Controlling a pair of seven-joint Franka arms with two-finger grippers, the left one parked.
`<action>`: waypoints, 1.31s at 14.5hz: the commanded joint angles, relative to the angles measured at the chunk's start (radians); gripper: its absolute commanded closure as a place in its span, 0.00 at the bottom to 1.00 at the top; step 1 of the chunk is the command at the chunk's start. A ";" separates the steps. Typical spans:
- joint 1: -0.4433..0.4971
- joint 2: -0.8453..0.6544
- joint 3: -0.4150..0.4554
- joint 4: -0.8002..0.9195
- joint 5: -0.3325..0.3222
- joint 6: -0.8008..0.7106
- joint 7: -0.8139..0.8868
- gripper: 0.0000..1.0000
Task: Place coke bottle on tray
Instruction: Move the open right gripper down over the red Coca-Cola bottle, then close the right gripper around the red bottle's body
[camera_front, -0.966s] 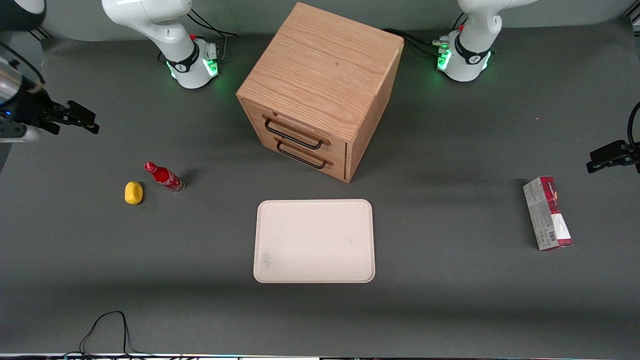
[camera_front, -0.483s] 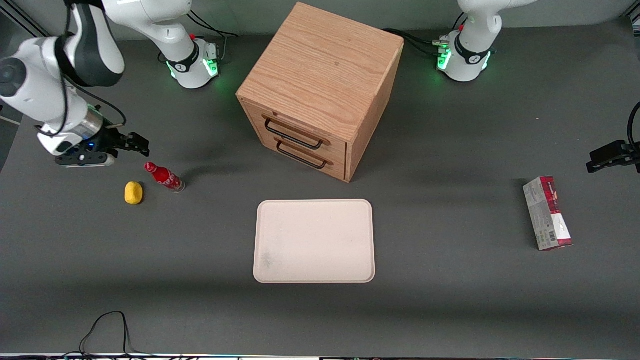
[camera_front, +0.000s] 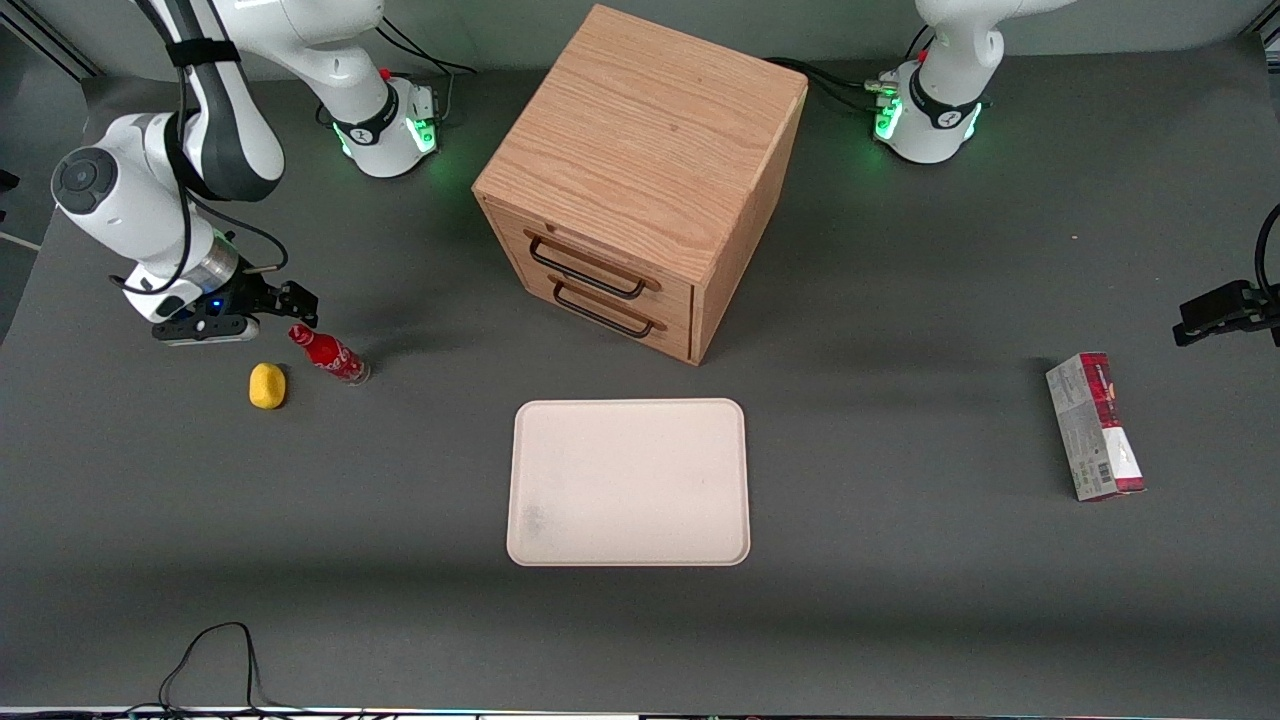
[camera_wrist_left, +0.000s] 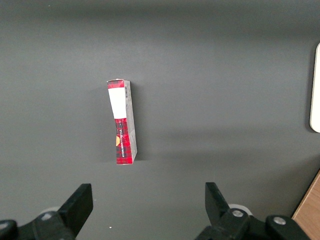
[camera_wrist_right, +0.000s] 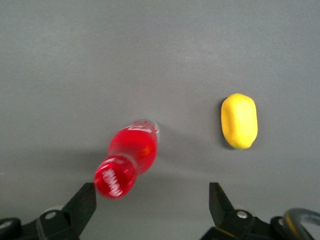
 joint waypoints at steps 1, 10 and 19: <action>0.004 0.051 -0.003 0.008 0.020 0.062 -0.031 0.00; 0.009 0.080 0.025 0.017 0.093 0.096 -0.031 0.44; 0.010 0.048 0.089 0.087 0.129 0.003 -0.017 1.00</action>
